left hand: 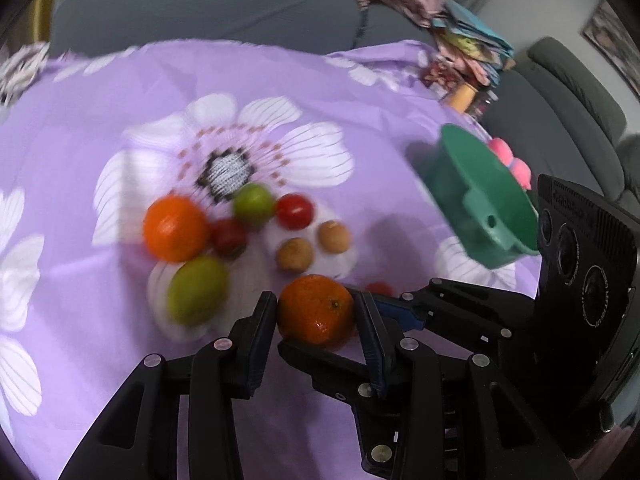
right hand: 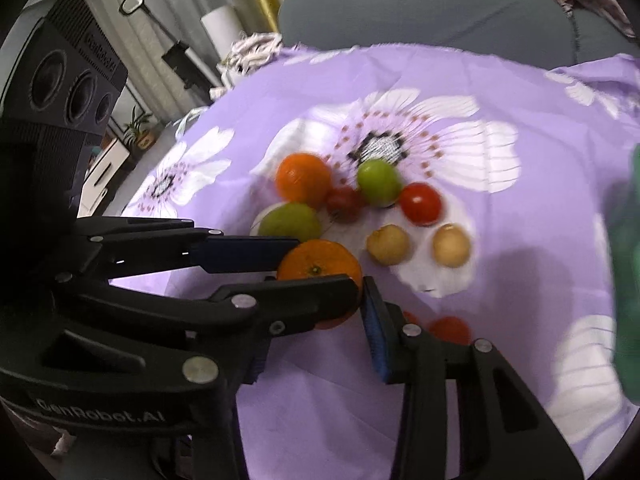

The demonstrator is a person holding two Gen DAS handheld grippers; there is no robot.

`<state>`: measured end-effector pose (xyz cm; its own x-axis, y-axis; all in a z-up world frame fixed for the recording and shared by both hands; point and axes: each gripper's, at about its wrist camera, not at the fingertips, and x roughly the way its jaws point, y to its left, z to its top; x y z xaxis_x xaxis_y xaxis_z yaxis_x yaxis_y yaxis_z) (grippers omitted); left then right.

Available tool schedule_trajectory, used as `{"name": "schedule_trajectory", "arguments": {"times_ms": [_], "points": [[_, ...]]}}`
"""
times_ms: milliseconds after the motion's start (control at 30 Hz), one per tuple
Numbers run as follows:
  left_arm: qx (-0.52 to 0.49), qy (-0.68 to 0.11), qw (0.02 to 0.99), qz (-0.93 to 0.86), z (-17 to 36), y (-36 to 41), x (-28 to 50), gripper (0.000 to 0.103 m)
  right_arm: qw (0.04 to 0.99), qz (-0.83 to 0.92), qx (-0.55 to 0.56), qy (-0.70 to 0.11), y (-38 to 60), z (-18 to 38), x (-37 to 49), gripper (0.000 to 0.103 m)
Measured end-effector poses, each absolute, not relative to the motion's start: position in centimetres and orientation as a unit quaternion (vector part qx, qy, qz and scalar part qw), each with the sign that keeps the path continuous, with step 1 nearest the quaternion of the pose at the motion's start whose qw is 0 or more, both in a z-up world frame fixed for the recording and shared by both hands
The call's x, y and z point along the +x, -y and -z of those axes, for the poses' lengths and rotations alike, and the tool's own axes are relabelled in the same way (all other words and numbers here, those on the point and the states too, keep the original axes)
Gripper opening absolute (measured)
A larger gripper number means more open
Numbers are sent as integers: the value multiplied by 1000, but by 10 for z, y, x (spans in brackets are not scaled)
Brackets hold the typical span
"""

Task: Organize fruits
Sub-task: 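Carry the orange with the left gripper over the green bowl and release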

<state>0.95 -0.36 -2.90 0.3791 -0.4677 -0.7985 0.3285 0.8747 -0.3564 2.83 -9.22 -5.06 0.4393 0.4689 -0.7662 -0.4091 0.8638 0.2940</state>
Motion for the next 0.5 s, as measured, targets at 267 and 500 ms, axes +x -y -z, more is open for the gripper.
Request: {"name": "schedule_trajectory", "arguments": {"times_ms": [267, 500], "points": [[-11, -463, 838, 287, -9, 68, 16, 40, 884, -208, 47, -415, 149, 13, 18, 41], [27, -432, 837, 335, -33, 128, 27, 40, 911, -149, 61, -380, 210, -13, 12, 41]]}}
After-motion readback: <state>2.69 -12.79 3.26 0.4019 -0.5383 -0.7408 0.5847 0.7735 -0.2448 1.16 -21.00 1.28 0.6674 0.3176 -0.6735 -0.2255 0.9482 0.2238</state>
